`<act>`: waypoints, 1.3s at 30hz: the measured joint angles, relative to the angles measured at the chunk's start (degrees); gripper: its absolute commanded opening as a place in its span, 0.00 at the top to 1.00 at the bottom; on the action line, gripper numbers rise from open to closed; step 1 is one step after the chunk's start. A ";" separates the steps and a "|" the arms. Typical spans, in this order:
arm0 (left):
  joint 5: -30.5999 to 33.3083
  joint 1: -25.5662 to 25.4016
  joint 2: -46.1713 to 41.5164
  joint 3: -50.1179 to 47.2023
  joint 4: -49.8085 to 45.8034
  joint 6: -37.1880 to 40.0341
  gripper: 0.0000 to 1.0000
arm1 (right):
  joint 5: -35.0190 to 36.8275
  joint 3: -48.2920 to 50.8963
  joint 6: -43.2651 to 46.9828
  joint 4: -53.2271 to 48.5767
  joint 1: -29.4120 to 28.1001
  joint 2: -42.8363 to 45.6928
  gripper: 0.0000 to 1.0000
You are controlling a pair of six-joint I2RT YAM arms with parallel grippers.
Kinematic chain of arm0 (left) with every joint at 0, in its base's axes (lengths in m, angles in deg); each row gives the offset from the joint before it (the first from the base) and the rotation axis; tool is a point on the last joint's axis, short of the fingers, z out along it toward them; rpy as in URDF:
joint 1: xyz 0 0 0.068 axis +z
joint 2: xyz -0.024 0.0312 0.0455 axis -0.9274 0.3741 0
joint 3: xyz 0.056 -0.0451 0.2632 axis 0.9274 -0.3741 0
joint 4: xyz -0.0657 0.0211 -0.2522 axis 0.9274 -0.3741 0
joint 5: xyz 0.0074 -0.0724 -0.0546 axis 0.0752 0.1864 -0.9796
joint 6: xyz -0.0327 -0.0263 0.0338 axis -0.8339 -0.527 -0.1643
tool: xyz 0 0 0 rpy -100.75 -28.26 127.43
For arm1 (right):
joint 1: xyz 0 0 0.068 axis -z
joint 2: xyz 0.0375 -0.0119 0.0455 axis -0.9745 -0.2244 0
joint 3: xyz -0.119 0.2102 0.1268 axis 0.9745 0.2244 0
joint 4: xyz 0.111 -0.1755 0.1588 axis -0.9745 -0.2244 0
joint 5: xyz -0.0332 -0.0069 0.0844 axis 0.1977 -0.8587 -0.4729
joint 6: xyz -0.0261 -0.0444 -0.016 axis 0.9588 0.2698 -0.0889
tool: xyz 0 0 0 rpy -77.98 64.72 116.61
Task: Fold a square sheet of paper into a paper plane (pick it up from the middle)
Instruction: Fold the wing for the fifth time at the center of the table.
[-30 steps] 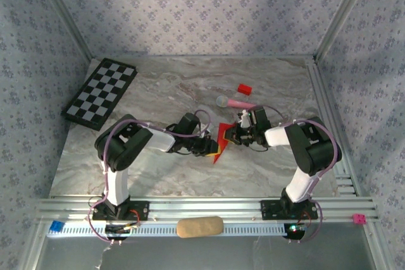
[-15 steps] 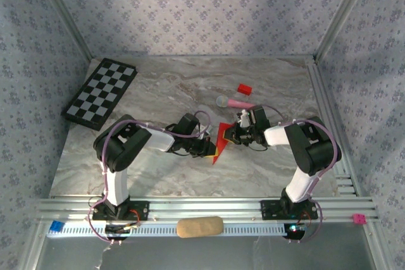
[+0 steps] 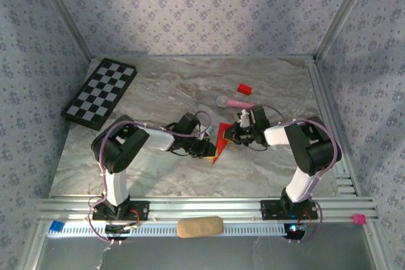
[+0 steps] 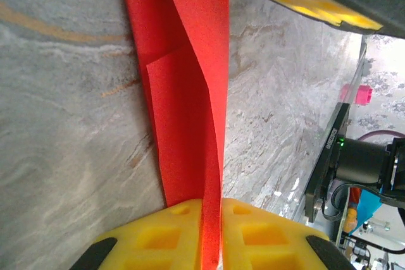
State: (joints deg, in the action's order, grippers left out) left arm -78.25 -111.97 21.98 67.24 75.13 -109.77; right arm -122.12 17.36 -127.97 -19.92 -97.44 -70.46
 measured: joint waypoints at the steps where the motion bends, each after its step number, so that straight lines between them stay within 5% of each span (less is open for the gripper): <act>1: 0.11 -0.04 0.00 0.15 -0.37 0.24 0.86 | 0.00 0.00 -0.02 -0.04 0.00 0.00 0.89; 8: 0.85 -0.09 -0.09 0.46 -2.47 1.70 0.92 | 0.13 -0.04 -0.02 -0.13 -0.09 0.00 0.89; 20: 1.11 -0.59 -1.07 0.44 -3.56 2.27 0.82 | 0.17 -0.09 -0.02 -0.24 -0.11 0.00 0.89; 32: 2.16 -0.72 -1.18 0.39 -5.35 3.30 0.94 | 0.17 -0.11 0.00 -0.28 -0.11 0.00 0.89; 39: 2.19 -0.81 -1.77 0.02 -5.62 3.37 0.86 | 0.20 -0.11 -0.02 -0.28 -0.11 0.00 0.89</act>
State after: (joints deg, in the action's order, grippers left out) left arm -76.06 -112.78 20.21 67.26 69.52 -106.40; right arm -121.92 17.25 -127.99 -20.20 -97.55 -70.46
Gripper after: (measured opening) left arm 0.124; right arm 0.111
